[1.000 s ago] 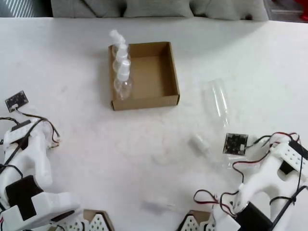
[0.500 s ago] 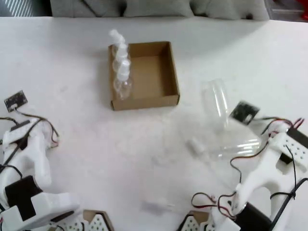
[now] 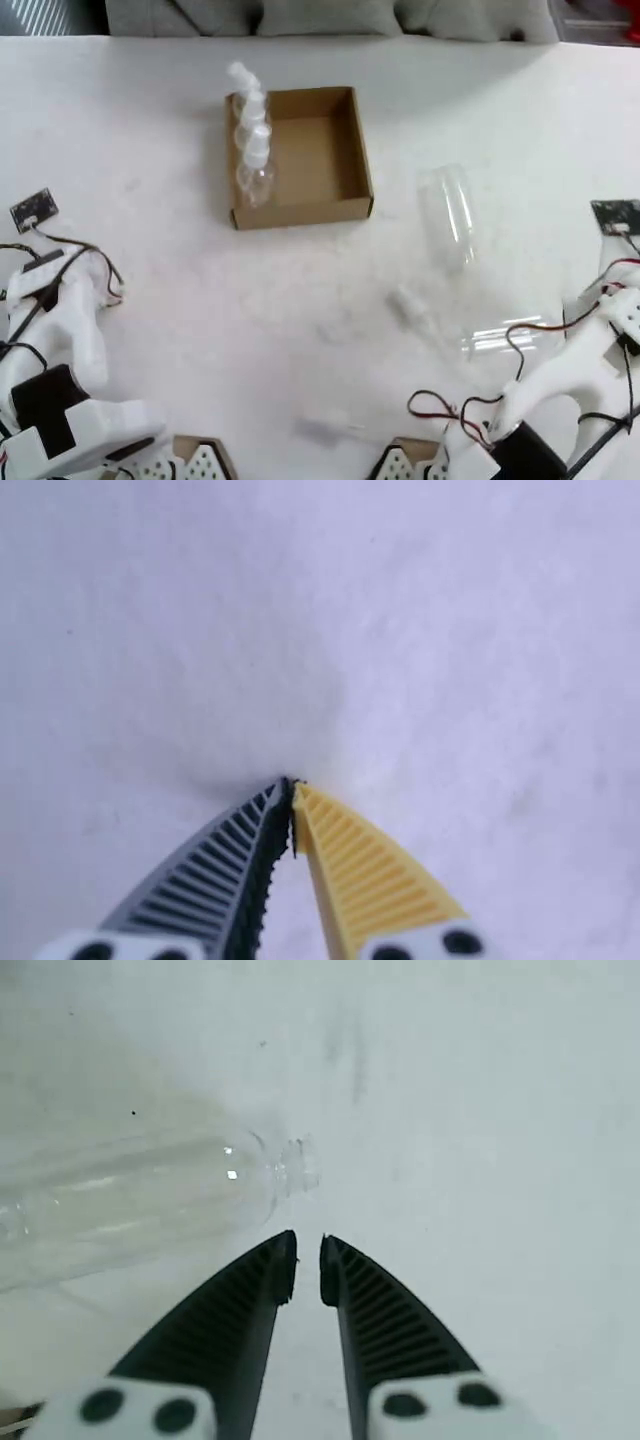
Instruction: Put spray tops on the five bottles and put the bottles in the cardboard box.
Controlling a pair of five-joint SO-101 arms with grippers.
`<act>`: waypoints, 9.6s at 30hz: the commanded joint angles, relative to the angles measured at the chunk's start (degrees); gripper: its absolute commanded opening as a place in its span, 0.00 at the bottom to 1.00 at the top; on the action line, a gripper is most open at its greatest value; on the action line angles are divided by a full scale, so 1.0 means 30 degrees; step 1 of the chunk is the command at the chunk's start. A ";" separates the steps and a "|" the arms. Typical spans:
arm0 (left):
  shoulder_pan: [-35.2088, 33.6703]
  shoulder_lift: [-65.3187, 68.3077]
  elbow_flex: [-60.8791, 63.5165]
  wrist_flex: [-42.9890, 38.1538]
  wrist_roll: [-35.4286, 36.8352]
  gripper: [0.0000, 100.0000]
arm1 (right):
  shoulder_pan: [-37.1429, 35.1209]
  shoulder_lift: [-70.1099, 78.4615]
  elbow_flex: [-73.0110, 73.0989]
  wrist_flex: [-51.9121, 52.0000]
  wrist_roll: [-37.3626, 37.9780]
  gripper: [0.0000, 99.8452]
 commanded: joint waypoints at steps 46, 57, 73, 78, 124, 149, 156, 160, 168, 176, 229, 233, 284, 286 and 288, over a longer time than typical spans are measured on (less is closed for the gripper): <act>0.0015 0.0249 -0.0674 -0.0088 -0.0293 0.02 | -0.9040 0.7692 -0.9436 0.2418 -1.0374 0.02; 0.0015 0.0249 -0.0674 -0.0088 -0.0293 0.02 | -1.3934 0.1011 -0.5656 0.7516 -0.7941 0.02; 0.0015 0.0249 -0.0674 -0.0088 -0.0293 0.02 | -1.3436 0.1685 -0.2168 -0.2447 -0.6857 0.23; 0.0015 0.0249 -0.0674 -0.0088 -0.0293 0.02 | -1.3319 0.5729 -0.4103 -0.4322 -0.7326 0.23; 0.0015 0.0249 -0.0674 -0.0147 -0.0293 0.02 | -0.6872 1.6278 -2.4117 1.0271 -0.5509 0.02; 0.0015 0.0249 -0.0674 -0.0088 -0.0293 0.02 | 0.2095 0.9421 -0.8586 0.5407 0.5890 0.02; -0.0015 0.0249 -0.0674 -0.0088 -0.0293 0.02 | 0.2857 0.9509 -0.5275 0.1714 1.1868 0.05; -0.0015 0.0249 -0.0674 -0.0088 -0.0293 0.02 | 0.2740 0.9744 -0.4747 0.0249 1.2015 0.19; -0.0044 0.0249 -0.0674 -0.0088 -0.0293 0.02 | 0.2711 0.9832 -0.4777 -0.1421 1.2015 0.28; -0.0015 0.0249 -0.0674 -0.0088 -0.0293 0.02 | 0.2886 0.8747 -0.5480 -0.1392 1.1018 0.27; -0.0044 0.0132 -0.0381 -0.0205 -0.0293 0.02 | 0.7634 1.3993 -0.9495 -0.6667 0.0527 0.02; -0.0044 0.0132 -0.0381 -0.0205 -0.0293 0.02 | 0.6989 1.5282 -1.2571 -0.3590 0.0293 0.02; 0.0015 0.0132 -0.0410 -0.0205 -0.0293 0.02 | -0.0601 2.7004 -4.1319 1.0388 -1.3802 0.16; 0.0015 0.0132 -0.0410 -0.0205 -0.0381 0.02 | -0.1187 2.6769 -4.0762 1.0359 -1.4681 0.17; 0.0015 0.0132 -0.0410 -0.0205 -0.0821 0.02 | -0.1773 2.6564 -4.0234 1.0359 -1.5766 0.18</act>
